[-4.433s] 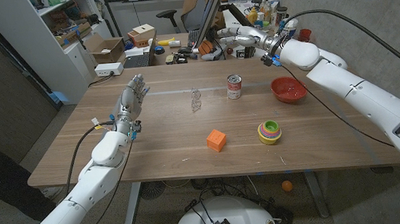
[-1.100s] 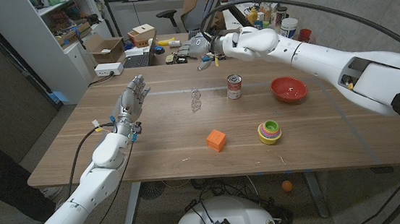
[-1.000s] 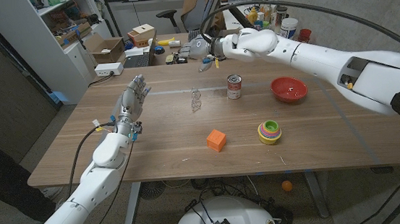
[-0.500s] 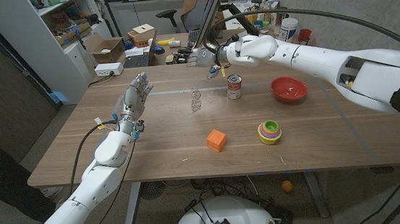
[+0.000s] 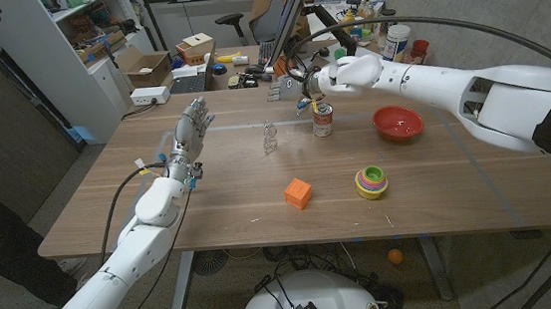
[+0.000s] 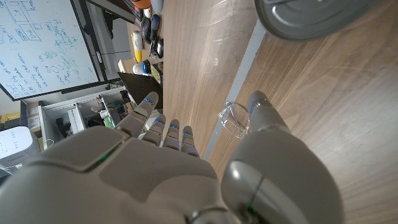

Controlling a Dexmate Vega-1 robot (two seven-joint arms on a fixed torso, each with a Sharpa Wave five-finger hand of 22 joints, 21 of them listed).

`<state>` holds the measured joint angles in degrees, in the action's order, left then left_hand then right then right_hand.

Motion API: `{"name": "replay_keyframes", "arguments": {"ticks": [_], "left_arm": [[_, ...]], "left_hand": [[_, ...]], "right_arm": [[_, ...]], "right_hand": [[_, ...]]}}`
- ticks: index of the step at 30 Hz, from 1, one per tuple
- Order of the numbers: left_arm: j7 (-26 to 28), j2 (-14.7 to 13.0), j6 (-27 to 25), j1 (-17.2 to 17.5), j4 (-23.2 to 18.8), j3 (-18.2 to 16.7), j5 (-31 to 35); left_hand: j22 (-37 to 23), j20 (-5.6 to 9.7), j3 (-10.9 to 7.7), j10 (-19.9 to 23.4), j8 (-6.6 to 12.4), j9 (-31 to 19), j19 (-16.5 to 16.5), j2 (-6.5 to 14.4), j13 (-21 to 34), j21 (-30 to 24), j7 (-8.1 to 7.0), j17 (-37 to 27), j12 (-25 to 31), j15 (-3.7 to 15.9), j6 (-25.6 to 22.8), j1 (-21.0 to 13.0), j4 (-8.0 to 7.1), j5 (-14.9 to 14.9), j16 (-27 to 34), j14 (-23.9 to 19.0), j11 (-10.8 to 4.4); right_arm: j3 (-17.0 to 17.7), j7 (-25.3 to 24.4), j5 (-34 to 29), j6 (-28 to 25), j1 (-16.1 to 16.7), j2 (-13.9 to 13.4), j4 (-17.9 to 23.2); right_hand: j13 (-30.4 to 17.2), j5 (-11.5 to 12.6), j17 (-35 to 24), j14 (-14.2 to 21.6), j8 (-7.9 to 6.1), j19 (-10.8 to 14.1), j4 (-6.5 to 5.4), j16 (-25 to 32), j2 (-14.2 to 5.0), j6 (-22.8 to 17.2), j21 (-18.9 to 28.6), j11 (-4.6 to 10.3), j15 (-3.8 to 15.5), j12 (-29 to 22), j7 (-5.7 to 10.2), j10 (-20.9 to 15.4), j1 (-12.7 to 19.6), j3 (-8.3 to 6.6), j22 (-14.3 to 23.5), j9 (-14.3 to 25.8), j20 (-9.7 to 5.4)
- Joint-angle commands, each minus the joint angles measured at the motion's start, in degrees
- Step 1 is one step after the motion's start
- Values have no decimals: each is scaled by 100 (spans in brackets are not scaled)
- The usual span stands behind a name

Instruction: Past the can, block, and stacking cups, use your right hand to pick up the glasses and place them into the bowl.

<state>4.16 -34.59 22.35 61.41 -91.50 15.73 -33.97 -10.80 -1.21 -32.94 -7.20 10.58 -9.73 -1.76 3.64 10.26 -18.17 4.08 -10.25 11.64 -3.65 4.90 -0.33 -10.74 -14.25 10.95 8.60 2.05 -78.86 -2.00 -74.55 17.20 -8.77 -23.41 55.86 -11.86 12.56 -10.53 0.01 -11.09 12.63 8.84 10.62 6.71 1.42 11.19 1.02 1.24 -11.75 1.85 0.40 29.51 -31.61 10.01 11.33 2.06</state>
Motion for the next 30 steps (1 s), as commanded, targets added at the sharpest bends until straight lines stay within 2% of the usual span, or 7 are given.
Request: {"name": "replay_keyframes", "arguments": {"ticks": [1,8,11,15,20,30], "left_arm": [[27,68,-79,-148,123,69,9],[-20,90,-110,-233,201,103,-18],[-47,106,-83,-252,234,116,-25],[-82,120,-58,-261,279,130,-41],[-110,106,-37,-239,310,118,-70],[-183,100,35,-254,473,72,-135]], "left_hand": [[-7,-12,-9,34,-4,-34,28,653,22,30,-14,-11,-9,22,-27,-21,-4,-28,-10,-19,-2],[-8,-15,-6,34,-7,-34,29,653,22,36,-16,-12,-12,21,-24,-20,-4,-29,-12,-20,-6],[-8,-18,-5,38,-7,-34,29,653,23,38,-12,-12,-12,19,-24,-19,-5,-29,-12,-20,-5],[-8,-15,-4,36,-8,-34,30,653,23,41,-13,-12,-14,20,-23,-19,-5,-30,-13,-21,-11],[-9,-18,-2,35,-7,-34,31,653,23,44,-15,-12,-16,21,-27,-19,-6,-30,-14,-22,-8],[-9,-17,1,37,-6,-34,36,652,23,51,-13,-12,-18,23,-31,-18,-6,-31,-16,-23,-9]], "right_arm": [[-317,-367,159,346,-54,-36,-157],[-440,-512,91,734,-53,-176,211],[-493,-586,-37,834,-46,-189,379],[-571,-696,-221,857,-60,-27,301],[-796,-920,-444,853,-172,394,-218],[-1438,-1522,-401,771,-439,1605,-2072]], "right_hand": [[-24,56,-28,-2,-17,72,-26,50,77,28,36,18,54,-29,-34,-22,-5,37,10,15,-13],[-29,174,-26,-25,66,103,-19,35,98,338,39,12,59,33,-25,197,3,61,9,25,-12],[-30,219,-23,-54,52,130,5,23,67,368,43,24,62,40,-21,252,74,33,6,29,104],[-31,264,-22,-60,26,159,42,23,-12,374,43,44,68,29,4,269,212,-35,1,31,186],[-31,288,-20,-63,-29,167,113,25,-162,321,29,68,74,5,34,271,509,-190,-5,34,179],[-31,254,-13,-3,-100,214,166,40,-220,180,25,90,109,-71,48,135,838,-337,-12,37,198]]}}
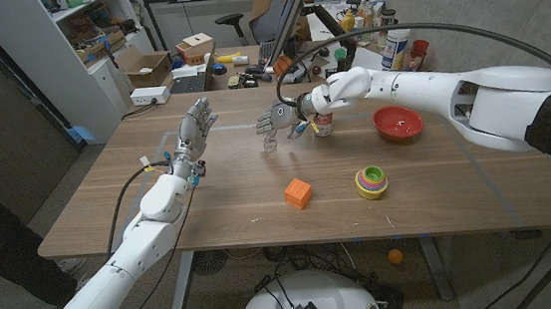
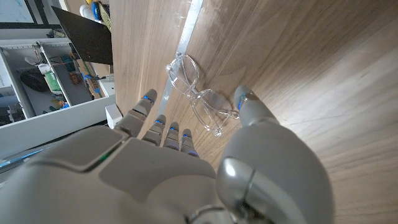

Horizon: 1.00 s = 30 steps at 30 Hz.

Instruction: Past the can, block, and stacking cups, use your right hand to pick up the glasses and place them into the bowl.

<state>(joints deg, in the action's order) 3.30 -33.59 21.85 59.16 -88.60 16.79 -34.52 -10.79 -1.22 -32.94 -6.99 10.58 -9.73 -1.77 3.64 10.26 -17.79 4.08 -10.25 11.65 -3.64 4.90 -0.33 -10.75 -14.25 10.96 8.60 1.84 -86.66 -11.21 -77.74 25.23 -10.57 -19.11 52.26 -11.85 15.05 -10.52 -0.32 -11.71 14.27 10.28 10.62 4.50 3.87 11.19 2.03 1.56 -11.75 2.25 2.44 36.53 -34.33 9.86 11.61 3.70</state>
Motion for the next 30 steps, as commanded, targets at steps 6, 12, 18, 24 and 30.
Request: {"name": "replay_keyframes", "arguments": {"ticks": [6,12,18,24,30], "left_arm": [[-234,50,111,-171,435,-3,-139],[-385,119,123,-358,695,44,-199],[-479,178,141,-513,874,98,-203],[-538,227,157,-640,1002,134,-207],[-558,254,160,-691,1047,157,-211]], "left_hand": [[-10,-12,3,16,-7,-34,37,651,23,16,-11,-12,-19,20,-33,-17,-6,-32,-17,-23,12],[-11,-18,5,17,-3,-34,36,651,23,20,-12,-13,-19,19,-43,-17,-6,-32,-18,-21,13],[-11,-14,8,12,-2,-35,36,650,23,24,-14,-13,-23,16,-48,-16,-6,-33,-18,-22,25],[-11,-13,11,15,-2,-35,37,648,23,27,-15,-13,-22,21,-51,-15,-7,-33,-19,-20,19],[-11,-12,14,14,-2,-35,39,646,23,31,-19,-13,-24,17,-55,-14,-6,-33,-19,-21,13]], "right_arm": [[-1073,-889,106,-348,-289,1998,-3099],[-1203,-620,262,-774,-242,2135,-3255],[-1231,-571,215,-908,-196,2144,-3274],[-1254,-773,130,-774,-177,2088,-3270],[-1356,-964,12,-431,-162,2032,-3262]], "right_hand": [[-32,-48,-8,108,-113,110,24,55,20,-285,32,-7,89,-131,47,-221,320,-138,2,6,-46],[-28,-200,-8,315,-236,301,37,87,-68,-719,61,37,140,-218,140,-509,762,-382,-3,-6,-113],[-17,-302,-14,891,-312,898,65,165,-96,-1160,160,151,311,-298,216,-913,1505,-788,-10,-23,-236],[-25,-414,-53,1628,-390,1607,7,240,125,-1669,275,425,710,-396,432,-1417,1935,-992,15,-28,-536],[-69,-368,-296,2677,-438,2626,-85,641,9,-2052,648,361,1082,-583,448,-2006,2146,-648,97,-26,-799]]}}
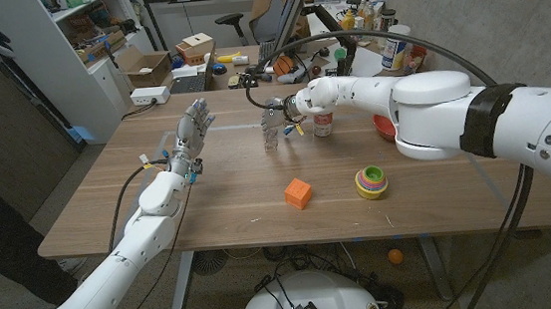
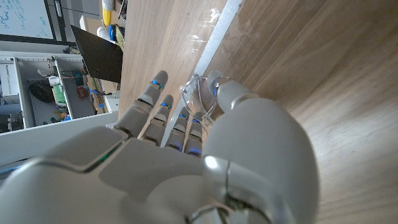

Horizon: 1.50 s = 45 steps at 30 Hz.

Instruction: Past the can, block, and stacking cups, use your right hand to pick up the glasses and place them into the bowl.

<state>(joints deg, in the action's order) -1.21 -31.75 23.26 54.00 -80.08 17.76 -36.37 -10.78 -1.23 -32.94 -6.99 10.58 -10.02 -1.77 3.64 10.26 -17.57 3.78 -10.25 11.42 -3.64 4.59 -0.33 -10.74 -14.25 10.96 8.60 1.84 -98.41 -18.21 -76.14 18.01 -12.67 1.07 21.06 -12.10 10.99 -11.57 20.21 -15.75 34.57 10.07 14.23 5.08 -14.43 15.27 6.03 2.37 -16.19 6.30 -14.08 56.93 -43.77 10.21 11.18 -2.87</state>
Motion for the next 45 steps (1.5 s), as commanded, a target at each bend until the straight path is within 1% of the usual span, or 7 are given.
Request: {"name": "replay_keyframes", "arguments": {"ticks": [1,7,9,12,17,22,45], "left_arm": [[-102,71,13,-174,193,61,-27],[-56,68,22,-148,160,65,-4],[-34,64,26,-137,140,62,8],[4,49,39,-113,100,48,27],[20,44,31,-105,95,46,29],[4,62,31,-124,149,58,20],[-174,116,66,-300,366,121,0]], "left_hand": [[-12,-10,14,17,-1,-6,39,646,23,10,13,-13,0,19,-25,-14,-7,-33,-19,-21,10],[-12,-9,16,22,-2,-6,50,645,23,8,11,-13,1,27,-26,-14,-6,-33,-17,-28,9],[-12,-6,17,22,-3,-6,55,645,23,7,10,-13,1,29,-24,-14,-6,-33,-18,-26,11],[-12,-6,18,25,-3,-6,58,645,23,9,11,-13,1,28,-26,-14,-6,-34,-18,-27,9],[-12,-7,19,27,-3,-6,63,646,23,10,11,-13,1,29,-27,-14,-5,-34,-18,-29,4],[-13,-3,19,23,-3,-6,63,647,23,14,13,-12,-1,30,-28,-15,-4,-35,-19,-29,12],[-13,-1,21,23,-7,-7,67,651,23,26,12,-12,-4,27,-24,-19,-2,-37,-22,-27,8]], "right_arm": [[-204,-340,-158,377,48,-2,-138],[-320,-691,-124,811,11,-55,-114],[-330,-672,-72,892,-1,-51,-113],[-347,-736,-5,1045,-26,-58,-107],[-337,-752,105,1101,-21,-60,-117],[-302,-881,188,1085,-11,-99,-120],[-276,-1838,484,1239,-163,-207,-77]], "right_hand": [[-52,56,-237,779,-47,748,-57,351,-63,-287,310,-52,1028,-160,49,-408,145,361,75,18,-186],[-257,142,-839,2317,-250,1466,-5,1110,-349,-1333,987,-101,1128,-652,4,-1337,857,1082,335,31,-578],[-399,131,-1235,2968,-285,1530,-24,1424,-479,-1789,1462,-102,1129,-1016,6,-1992,1304,1501,579,46,-667],[-537,84,-1600,3379,-417,1637,-23,1611,-539,-2455,2015,-135,1142,-1342,-109,-2528,1716,1862,852,79,-795],[-706,-104,-2174,4339,-591,1758,-129,1870,-1072,-3484,3098,-303,1113,-1850,-306,-3512,2124,2175,1338,139,-950],[-712,-98,-2287,4462,-628,1802,-106,1871,-1148,-3709,3323,-435,1101,-1895,-387,-3615,2210,2214,1399,149,-962],[-710,-107,-2402,4468,-622,1729,-103,1702,-1188,-3856,3637,-409,1088,-1850,-460,-3571,2302,2271,1425,181,-960]]}}
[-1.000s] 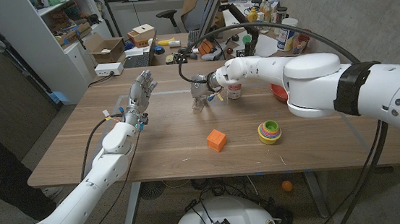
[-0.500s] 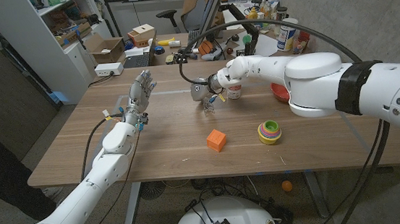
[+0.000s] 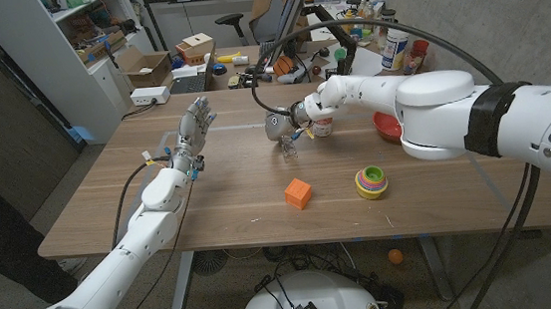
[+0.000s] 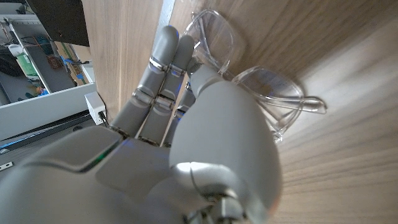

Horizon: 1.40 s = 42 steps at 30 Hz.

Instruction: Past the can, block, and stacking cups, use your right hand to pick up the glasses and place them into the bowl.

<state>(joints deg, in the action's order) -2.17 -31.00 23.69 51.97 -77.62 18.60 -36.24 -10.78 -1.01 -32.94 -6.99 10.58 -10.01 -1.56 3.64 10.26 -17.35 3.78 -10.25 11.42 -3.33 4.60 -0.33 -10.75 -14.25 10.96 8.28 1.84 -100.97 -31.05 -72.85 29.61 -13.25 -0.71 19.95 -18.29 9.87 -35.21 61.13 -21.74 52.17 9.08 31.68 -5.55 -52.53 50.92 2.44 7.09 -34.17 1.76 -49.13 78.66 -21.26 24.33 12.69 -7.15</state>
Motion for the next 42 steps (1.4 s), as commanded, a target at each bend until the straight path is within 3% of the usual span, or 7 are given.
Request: {"name": "replay_keyframes", "arguments": {"ticks": [1,23,34,42], "left_arm": [[-92,41,26,-104,129,39,-14],[-27,10,29,-69,26,51,49],[76,-34,44,60,-156,18,83],[117,-71,24,134,-274,0,88]], "left_hand": [[-13,-24,21,23,-8,-8,45,651,23,5,13,-12,-4,-5,-23,-19,-2,-37,-22,5,9],[-13,-27,21,20,-7,-9,46,655,23,16,13,-11,-7,-6,-25,-21,-2,-39,-24,6,8],[-13,-32,22,25,-7,-9,49,655,23,22,13,-11,-6,-6,-28,-21,-3,-40,-25,7,11],[-14,-32,23,21,-6,-9,51,655,23,26,10,-11,-8,-7,-32,-21,-3,-40,-24,5,19]], "right_arm": [[-27,-601,160,67,-110,-29,34],[-78,-1478,384,-27,-306,-87,145],[169,-1370,862,439,-439,-238,283],[324,-1383,1043,385,-511,-374,438]], "right_hand": [[-92,5,-42,376,-27,-32,-5,-48,-126,-58,82,-45,615,-52,-6,-67,132,22,12,30,-531],[-108,2,-134,434,-4,-120,-15,-156,-130,-90,293,-19,611,-47,4,-109,170,69,-20,54,-528],[-99,13,-183,482,-1,-137,-11,-197,-125,-125,403,-39,612,-45,-8,-156,194,88,-47,64,-526],[-114,18,-210,502,6,-158,-21,-227,-126,-135,462,-30,605,-37,-8,-135,189,101,-68,68,-524]]}}
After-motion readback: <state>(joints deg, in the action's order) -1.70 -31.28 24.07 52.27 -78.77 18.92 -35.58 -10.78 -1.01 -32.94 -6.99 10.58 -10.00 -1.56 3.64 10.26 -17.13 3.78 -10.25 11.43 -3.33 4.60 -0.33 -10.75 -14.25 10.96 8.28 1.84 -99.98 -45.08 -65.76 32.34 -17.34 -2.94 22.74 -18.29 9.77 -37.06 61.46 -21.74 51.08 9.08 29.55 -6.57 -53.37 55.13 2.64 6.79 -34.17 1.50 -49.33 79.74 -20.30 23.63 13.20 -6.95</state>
